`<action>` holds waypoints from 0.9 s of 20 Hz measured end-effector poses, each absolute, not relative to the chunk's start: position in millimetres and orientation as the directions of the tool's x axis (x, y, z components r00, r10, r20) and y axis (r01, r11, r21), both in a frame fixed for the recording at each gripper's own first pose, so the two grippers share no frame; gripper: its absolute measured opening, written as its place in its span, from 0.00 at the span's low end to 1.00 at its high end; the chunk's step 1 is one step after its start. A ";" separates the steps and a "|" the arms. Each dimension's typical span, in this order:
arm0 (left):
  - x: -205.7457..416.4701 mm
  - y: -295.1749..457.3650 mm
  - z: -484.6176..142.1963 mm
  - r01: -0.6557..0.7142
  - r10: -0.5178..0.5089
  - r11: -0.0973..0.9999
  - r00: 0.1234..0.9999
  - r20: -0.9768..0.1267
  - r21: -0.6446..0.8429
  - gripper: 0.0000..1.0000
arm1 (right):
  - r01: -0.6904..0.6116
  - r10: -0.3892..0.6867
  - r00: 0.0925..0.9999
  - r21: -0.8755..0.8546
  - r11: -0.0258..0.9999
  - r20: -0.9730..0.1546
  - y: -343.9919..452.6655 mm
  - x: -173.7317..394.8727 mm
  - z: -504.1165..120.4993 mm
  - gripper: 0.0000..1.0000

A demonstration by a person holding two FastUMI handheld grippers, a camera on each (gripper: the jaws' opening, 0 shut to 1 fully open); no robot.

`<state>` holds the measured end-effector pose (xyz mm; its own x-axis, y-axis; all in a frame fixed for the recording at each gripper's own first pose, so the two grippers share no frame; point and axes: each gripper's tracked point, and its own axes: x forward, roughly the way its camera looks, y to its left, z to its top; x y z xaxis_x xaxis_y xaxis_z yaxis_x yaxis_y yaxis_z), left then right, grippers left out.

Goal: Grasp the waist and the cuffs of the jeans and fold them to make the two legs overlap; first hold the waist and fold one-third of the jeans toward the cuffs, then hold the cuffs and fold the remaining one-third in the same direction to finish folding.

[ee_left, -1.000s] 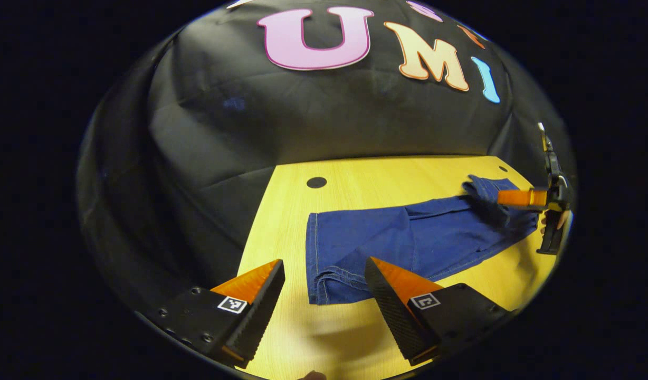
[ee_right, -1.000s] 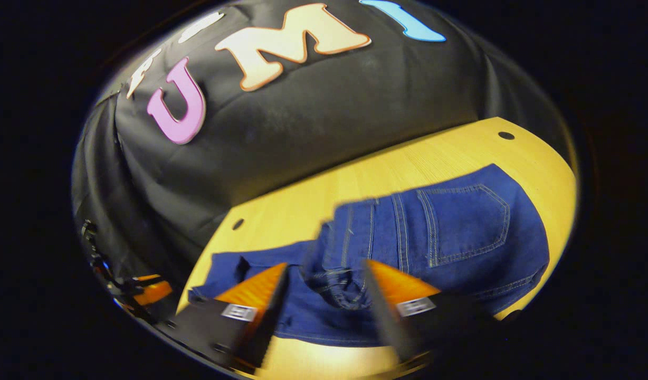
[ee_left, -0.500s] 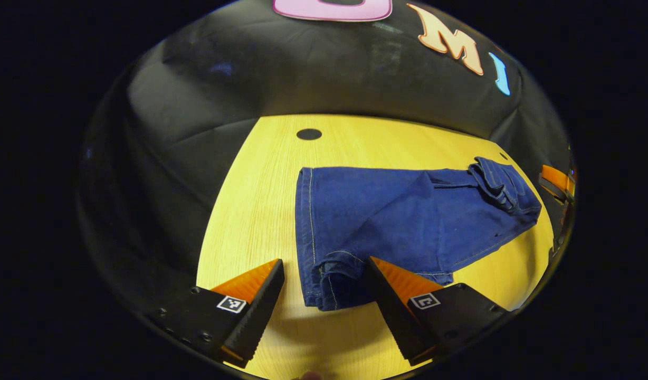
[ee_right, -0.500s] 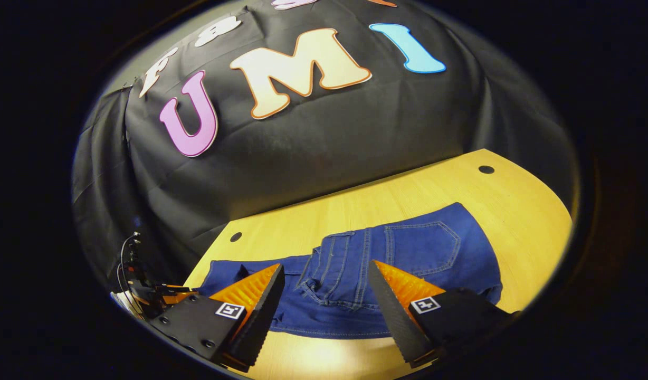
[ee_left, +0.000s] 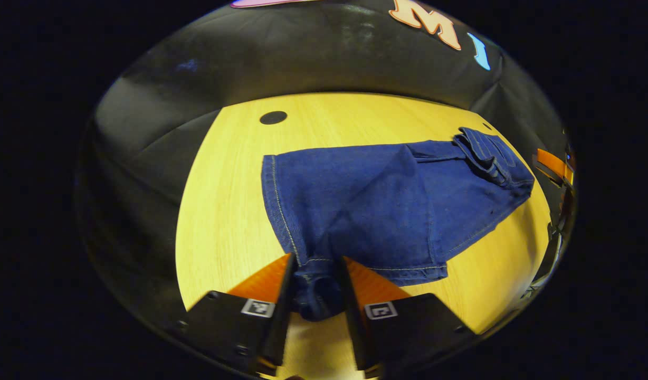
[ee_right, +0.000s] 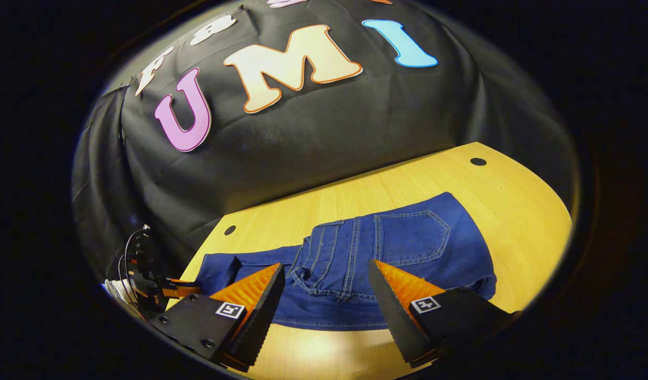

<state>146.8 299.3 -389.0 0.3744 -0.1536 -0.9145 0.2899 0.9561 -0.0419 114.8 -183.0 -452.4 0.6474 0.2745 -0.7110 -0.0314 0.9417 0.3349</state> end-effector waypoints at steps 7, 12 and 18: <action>147.2 301.2 -390.8 0.146 -0.117 0.987 0.393 -0.912 -0.064 0.00 | -0.046 0.290 0.641 0.341 0.939 -0.711 -186.4 115.5 -450.4 0.98; 158.3 277.2 -351.9 0.099 -0.142 0.989 0.474 -0.869 -0.108 0.00 | -0.062 0.292 0.679 0.343 0.937 -0.674 -210.2 124.6 -424.3 0.98; 178.6 202.1 -285.9 0.132 -0.250 0.968 0.557 -0.792 -0.213 0.00 | -0.071 0.306 0.691 0.359 0.931 -0.655 -243.6 129.2 -401.6 0.98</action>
